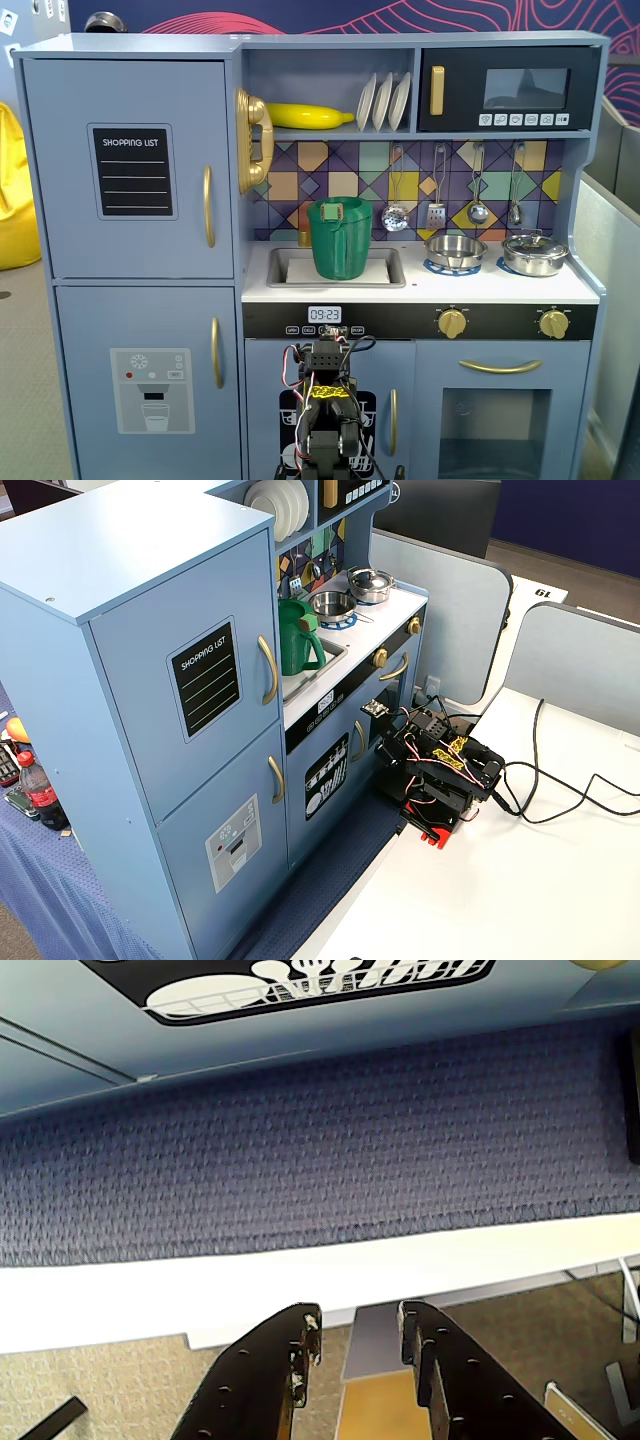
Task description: Open the left cabinet door
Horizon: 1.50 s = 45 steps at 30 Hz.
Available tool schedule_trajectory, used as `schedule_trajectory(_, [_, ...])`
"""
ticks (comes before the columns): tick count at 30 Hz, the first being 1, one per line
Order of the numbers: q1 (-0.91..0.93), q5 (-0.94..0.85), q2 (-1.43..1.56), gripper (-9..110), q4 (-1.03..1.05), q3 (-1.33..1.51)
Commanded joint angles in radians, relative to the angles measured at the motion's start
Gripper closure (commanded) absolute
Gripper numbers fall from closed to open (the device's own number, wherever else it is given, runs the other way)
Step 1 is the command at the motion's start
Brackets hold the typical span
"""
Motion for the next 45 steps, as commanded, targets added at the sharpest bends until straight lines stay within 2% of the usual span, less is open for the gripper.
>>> schedule_trajectory(1, [0.012, -0.006, -0.009, 99, 0.19, -0.003])
schedule_trajectory(7, [0.012, -0.008, -0.009, 97, 0.19, -0.003])
schedule_trajectory(9, [0.015, -0.003, -0.009, 101, 0.19, -0.003])
schedule_trajectory(14, [0.032, -0.005, -0.009, 101, 0.19, -0.002])
schedule_trajectory(17, [0.017, -0.067, -0.009, 101, 0.181, -0.002])
schedule_trajectory(23, [-0.14, 0.025, -0.055, 100, -0.164, -0.127])
schedule_trajectory(29, [-0.431, -0.112, -0.319, 101, -0.571, -0.535])
schedule_trajectory(34, [-0.594, -0.161, -0.554, 94, -0.911, -0.815])
schedule_trajectory(37, [-0.657, -0.156, -0.657, 86, -1.003, -0.94])
schedule_trajectory(45, [-0.687, -0.199, -0.836, 84, -1.031, -1.167])
